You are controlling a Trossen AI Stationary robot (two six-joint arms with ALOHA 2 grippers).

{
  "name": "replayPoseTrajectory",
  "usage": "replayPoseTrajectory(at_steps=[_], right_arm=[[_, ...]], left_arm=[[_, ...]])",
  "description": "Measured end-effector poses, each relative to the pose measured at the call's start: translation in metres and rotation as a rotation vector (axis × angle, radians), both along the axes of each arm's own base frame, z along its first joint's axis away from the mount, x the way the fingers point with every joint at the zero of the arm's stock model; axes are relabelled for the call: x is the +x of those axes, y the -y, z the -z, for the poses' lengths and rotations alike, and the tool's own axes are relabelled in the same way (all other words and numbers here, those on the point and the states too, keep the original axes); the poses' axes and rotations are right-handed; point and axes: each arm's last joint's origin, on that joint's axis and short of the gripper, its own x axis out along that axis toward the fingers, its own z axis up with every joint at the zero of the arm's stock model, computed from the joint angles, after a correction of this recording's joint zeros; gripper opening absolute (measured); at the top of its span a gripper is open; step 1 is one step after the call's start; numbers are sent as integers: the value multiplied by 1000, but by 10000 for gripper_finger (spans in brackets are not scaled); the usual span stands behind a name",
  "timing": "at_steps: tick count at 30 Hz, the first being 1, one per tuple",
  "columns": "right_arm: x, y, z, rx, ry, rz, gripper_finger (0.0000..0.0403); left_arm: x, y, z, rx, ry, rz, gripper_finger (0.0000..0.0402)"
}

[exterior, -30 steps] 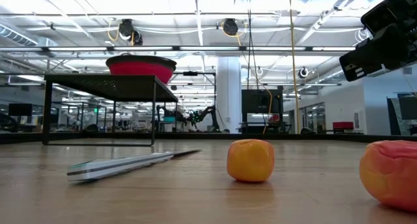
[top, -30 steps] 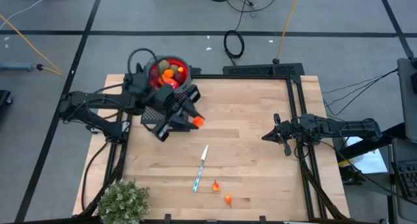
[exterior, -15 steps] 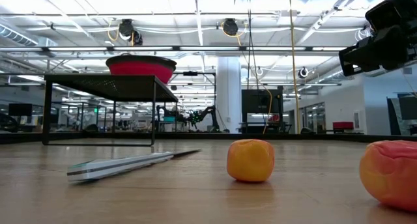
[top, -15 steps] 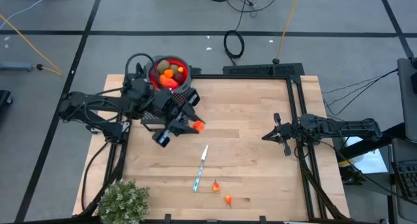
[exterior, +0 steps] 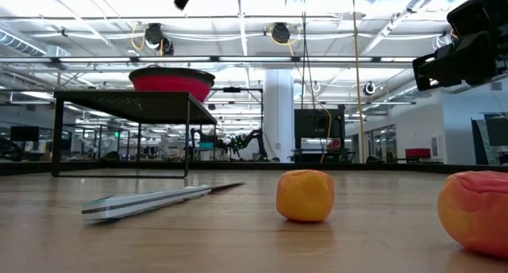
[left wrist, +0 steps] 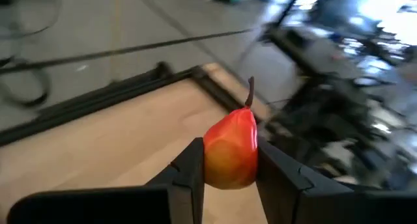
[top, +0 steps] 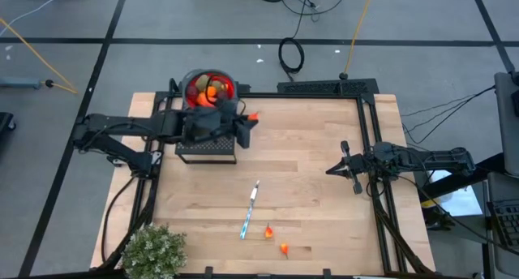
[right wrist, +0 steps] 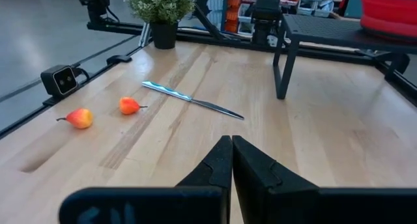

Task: Pick & Place Fruit
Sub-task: Put the orange pear into the red strainer bowl on the shelf

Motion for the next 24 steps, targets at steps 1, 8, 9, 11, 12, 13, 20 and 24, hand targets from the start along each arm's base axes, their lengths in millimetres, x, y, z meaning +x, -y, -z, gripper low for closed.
replayPoseTrajectory(at_steps=[1,8,9,11,12,13,20,24], right_arm=[[0,0,0,-1,0,-1,4],[1,0,-7,1,78,-1,4],[1,0,-9,1,92,-1,4],[1,0,-10,-6,104,-2,4],[1,0,-10,-11,102,-2,4],[1,0,-9,-14,99,-3,4],[1,0,-9,-2,92,1,4],[1,1,-9,-2,91,21,4]], left_arm=[[-1,-2,2,-16,-13,-27,102],[-3,-21,4,-33,-24,-105,102],[-4,-24,4,-31,-25,-116,102],[-5,-32,4,-13,-35,-135,102],[-5,-36,4,2,-45,-143,102],[-6,-41,5,18,-62,-151,102],[-22,-82,16,42,-228,-274,101],[-34,-101,22,52,-336,-320,102]])
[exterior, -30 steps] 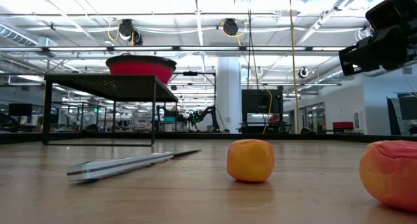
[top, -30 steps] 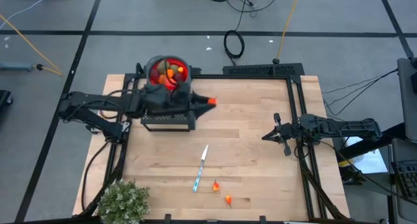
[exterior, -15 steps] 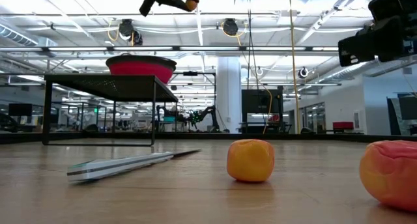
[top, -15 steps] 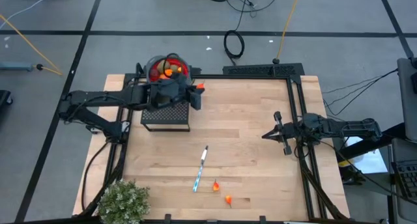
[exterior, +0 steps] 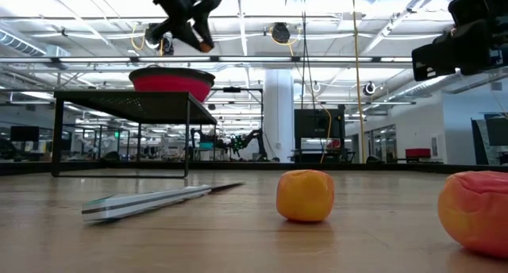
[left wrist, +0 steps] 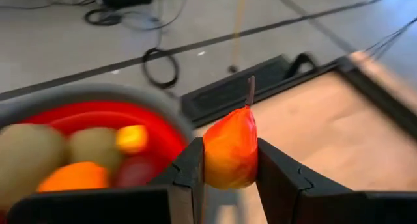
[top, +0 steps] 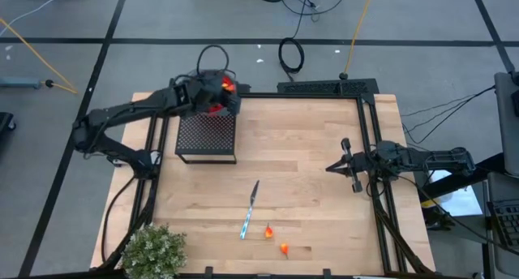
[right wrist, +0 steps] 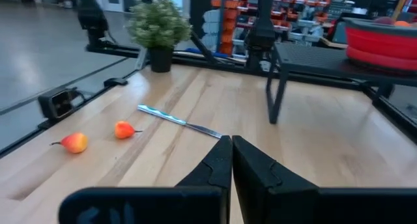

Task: Pick & Place Fruit
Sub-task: Put the orange pear into the red strainer bowl on the shelf

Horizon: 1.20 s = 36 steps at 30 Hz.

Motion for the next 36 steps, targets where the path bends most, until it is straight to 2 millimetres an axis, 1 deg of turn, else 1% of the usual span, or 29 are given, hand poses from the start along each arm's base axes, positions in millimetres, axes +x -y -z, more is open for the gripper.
replayPoseTrajectory(at_steps=[5,9,16,19,26,29,36], right_arm=[[0,3,0,2,-2,94,4],[1,4,0,12,-3,148,4],[1,6,0,8,-3,194,4],[1,6,0,8,-4,194,4],[1,6,0,8,-5,194,4],[1,6,0,11,-5,194,4],[0,6,1,47,-14,198,4]], left_arm=[[-12,-15,5,-2,-119,-18,101],[-23,-21,2,-12,-226,-20,102],[-42,-26,-11,-73,-350,-32,102],[-48,-26,-14,-106,-373,-23,102],[-55,-28,-9,-171,-442,20,102],[-54,-28,-7,-178,-480,79,102],[-51,-20,-3,-97,-655,352,102]])
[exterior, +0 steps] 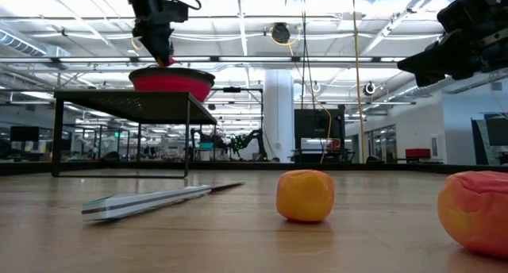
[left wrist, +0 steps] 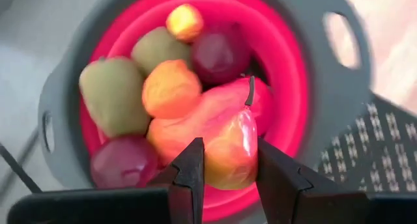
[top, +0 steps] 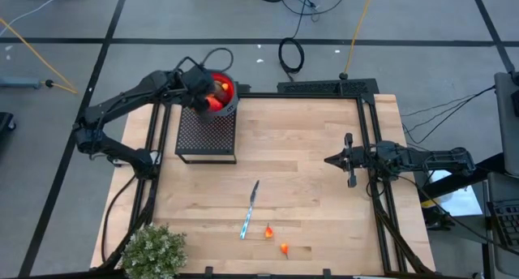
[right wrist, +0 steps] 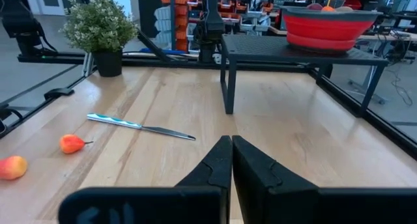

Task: Pick & Place Fruit
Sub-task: Put the orange pear into the red strainer bowl on the shelf

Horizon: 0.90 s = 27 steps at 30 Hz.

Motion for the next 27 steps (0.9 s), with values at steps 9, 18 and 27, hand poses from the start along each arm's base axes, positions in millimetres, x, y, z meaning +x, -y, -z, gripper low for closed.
replayPoseTrajectory(at_steps=[9,18,27], right_arm=[[0,0,0,0,-1,0,4],[0,0,0,0,-1,0,4],[0,0,0,0,-1,-1,4]], left_arm=[[2,-3,9,14,-161,154,102],[2,-3,14,2,-237,271,105],[1,-6,14,-3,-236,268,126]])
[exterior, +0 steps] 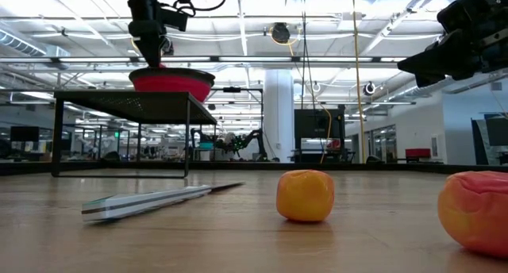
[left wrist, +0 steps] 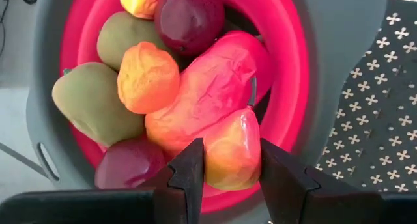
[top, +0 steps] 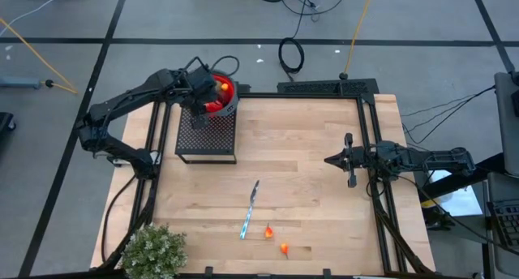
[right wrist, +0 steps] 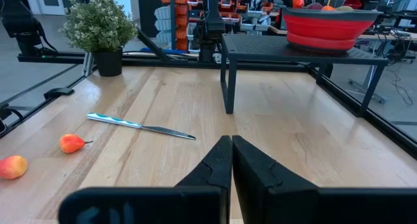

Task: Pick & Place Fruit
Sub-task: Put the orange pear into the red strainer bowl on the shelf

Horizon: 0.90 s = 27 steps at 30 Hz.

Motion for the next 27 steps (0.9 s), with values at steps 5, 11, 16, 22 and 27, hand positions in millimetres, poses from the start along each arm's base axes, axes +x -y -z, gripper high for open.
replayPoseTrajectory(at_steps=[5,11,16,22,27], right_arm=[[0,0,0,0,0,0,4],[0,0,0,0,0,0,4],[0,0,0,0,0,0,4],[0,0,0,0,0,0,4],[0,0,0,0,0,-4,4]], left_arm=[[-2,-4,0,-24,15,-11,140],[-3,-4,0,-25,16,-14,167],[-3,-5,-3,40,-16,-32,185],[1,2,-43,145,130,-105,171],[11,21,-79,112,427,-241,137]])
